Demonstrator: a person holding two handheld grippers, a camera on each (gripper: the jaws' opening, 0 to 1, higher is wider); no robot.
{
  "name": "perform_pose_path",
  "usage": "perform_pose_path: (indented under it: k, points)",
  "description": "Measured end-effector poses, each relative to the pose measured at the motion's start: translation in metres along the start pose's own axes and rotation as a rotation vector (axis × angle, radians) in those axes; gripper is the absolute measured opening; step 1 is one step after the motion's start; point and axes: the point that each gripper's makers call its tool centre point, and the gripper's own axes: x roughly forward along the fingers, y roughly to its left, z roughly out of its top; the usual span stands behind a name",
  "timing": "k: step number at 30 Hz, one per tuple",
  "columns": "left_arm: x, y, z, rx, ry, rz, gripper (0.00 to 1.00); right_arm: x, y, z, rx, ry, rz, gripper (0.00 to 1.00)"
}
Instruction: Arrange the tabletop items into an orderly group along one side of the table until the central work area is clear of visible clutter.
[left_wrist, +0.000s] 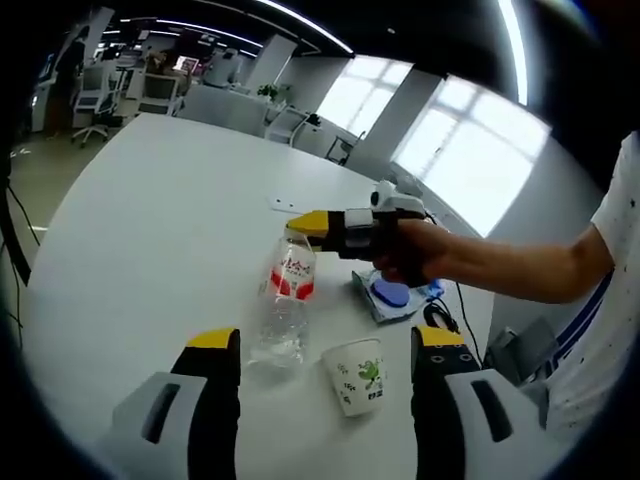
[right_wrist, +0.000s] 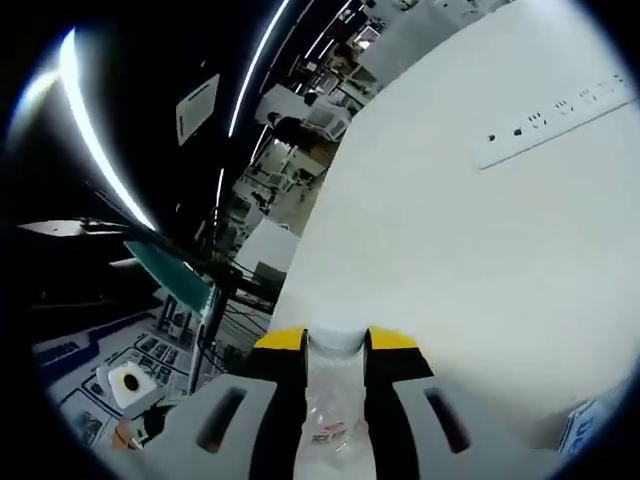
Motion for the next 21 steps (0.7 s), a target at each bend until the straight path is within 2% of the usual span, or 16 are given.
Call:
perform_pose_path:
  k: [13,21]
  points:
    - [0.003,0.001,-0.001,0.000,-0.001,0.000,0.70,-0.003,0.028,-0.003,-0.191,0.010,0.065,0.18]
    - [0.007,0.006,-0.003,0.009,0.018,-0.001,0.70,-0.004,0.047,-0.007,-0.289,0.015,0.094,0.18]
